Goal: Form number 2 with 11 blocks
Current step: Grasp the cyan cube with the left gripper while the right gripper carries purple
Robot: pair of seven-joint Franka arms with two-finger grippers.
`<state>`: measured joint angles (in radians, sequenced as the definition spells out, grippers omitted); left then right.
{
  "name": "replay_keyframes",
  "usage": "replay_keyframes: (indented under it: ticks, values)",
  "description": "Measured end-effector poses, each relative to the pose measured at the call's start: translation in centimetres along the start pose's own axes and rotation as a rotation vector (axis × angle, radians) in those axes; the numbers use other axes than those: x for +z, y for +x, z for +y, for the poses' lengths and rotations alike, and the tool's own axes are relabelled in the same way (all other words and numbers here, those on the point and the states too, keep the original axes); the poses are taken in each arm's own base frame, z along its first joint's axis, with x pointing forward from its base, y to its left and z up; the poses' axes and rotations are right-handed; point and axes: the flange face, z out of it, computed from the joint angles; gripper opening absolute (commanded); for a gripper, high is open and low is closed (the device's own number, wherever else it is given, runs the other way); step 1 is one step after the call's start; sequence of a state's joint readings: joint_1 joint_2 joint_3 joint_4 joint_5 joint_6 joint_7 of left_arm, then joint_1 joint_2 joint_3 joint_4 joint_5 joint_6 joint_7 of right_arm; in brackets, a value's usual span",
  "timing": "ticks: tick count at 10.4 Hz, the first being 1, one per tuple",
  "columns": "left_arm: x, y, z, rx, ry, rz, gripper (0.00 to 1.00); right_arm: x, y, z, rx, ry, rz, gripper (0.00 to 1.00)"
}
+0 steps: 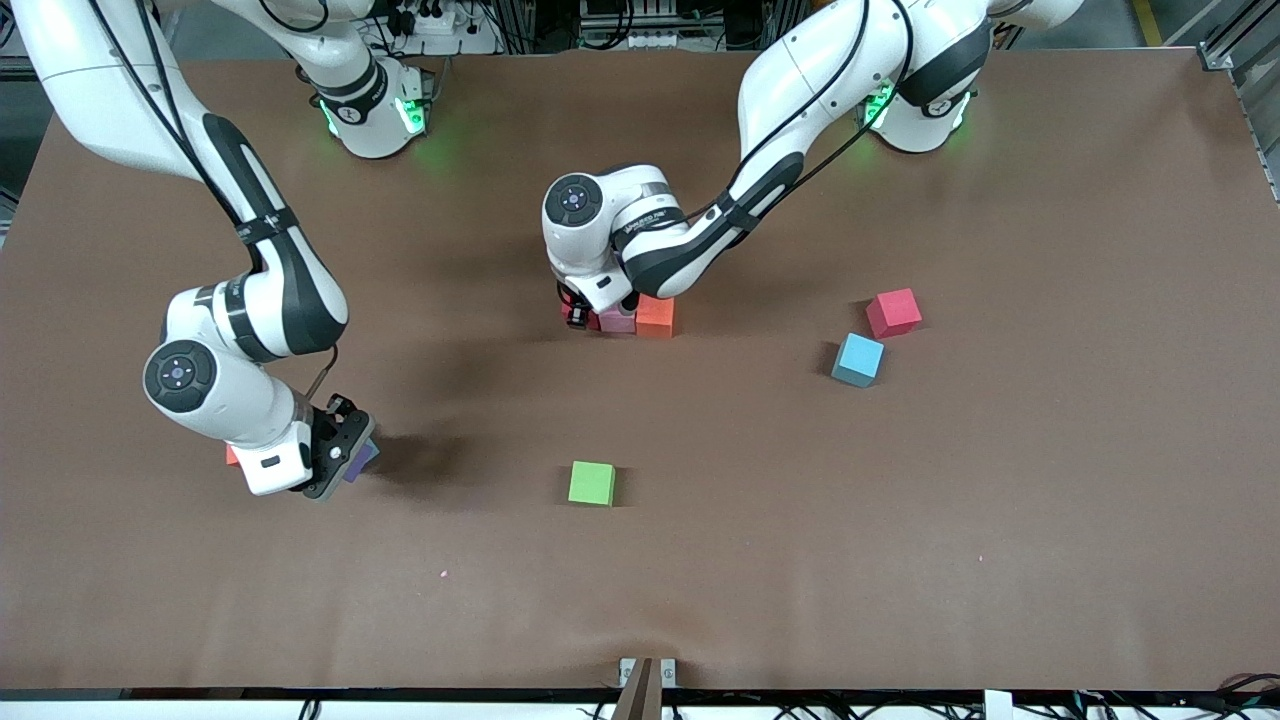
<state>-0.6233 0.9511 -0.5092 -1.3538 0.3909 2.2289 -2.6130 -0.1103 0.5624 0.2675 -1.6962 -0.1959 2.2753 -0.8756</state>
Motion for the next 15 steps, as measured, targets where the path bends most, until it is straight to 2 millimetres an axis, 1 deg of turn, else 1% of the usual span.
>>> replay_keyframes:
  ticks: [2,3,5,7,9,12,13,14,15]
  values:
    - [0.3,0.4,0.1,-0.003,0.010,0.020,1.00,-0.1,0.3,-0.2,-0.007,-0.002,0.003,0.23]
    - [0.6,0.9,0.2,-0.008,0.019,0.037,1.00,-0.3,0.6,-0.3,-0.011,-0.003,0.004,0.23]
    - [0.6,1.2,0.3,-0.016,0.035,0.054,1.00,-0.4,0.7,-0.4,-0.013,-0.005,0.006,0.23]
    - [-0.6,1.1,0.3,-0.034,0.056,0.055,1.00,-0.5,0.9,-0.5,-0.016,-0.005,0.008,0.23]
    - [-2.4,0.8,0.2,-0.048,0.071,0.052,1.00,-0.7,1.7,-1.0,-0.012,-0.005,0.017,0.23]
    - [-4.0,0.8,-0.2,-0.051,0.088,0.072,1.00,-1.1,3.9,-2.5,0.055,0.026,0.057,0.23]
    - [-4.4,1.1,0.1,-0.057,0.086,0.077,1.00,-1.2,5.0,-3.4,0.101,0.029,0.060,0.23]
    - [-5.2,2.0,1.1,-0.074,0.081,0.079,1.00,-1.4,6.3,-4.4,0.144,0.031,0.061,0.23]
    - [-6.1,3.5,2.5,-0.101,0.081,0.090,1.00,-1.6,7.4,-5.3,0.190,0.033,0.062,0.23]
